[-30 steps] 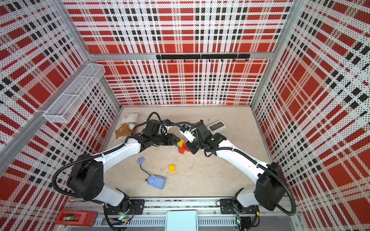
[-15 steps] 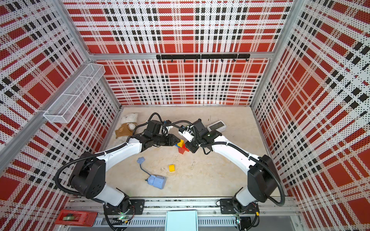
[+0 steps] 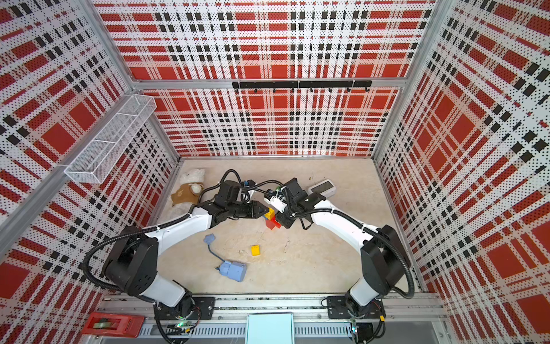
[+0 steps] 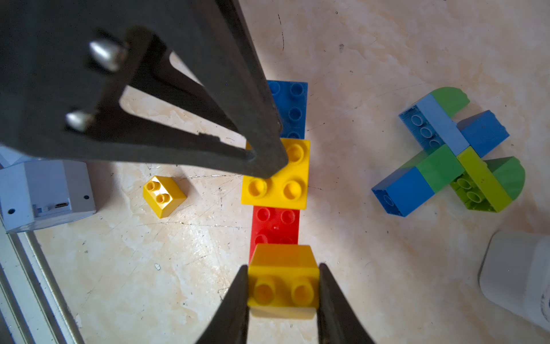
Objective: Assemble a fork with lego
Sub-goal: Assemble the lego brick with the lego brick.
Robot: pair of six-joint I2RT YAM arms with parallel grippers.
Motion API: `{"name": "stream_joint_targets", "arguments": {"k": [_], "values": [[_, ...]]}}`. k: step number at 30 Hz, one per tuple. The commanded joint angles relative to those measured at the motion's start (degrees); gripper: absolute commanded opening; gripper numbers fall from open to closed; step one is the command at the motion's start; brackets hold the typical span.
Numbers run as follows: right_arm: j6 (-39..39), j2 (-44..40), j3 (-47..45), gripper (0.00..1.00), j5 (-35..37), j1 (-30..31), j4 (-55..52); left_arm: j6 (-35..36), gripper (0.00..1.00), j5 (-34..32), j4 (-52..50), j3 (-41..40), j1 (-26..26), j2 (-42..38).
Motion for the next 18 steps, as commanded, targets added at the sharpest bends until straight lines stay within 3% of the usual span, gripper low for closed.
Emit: {"name": "stream_joint_targets", "arguments": {"k": [1,9,18], "values": [[-0.76,1.21,1.94,0.00,-0.86,-0.21,2.04,0.21,0.29,-0.19,-0.88,-1.25,-0.26,0.66],[2.06,0.77,1.29,0.00,-0.72,-0.08,1.69,0.03,0.29,-0.68,-0.93,-1.66,-0.16,0.60],[5.85,-1.79,-0.63,0.00,3.98,1.75,4.45,-0.57,0.29,-1.35,-1.01,-2.06,-0.04,0.97]]}}
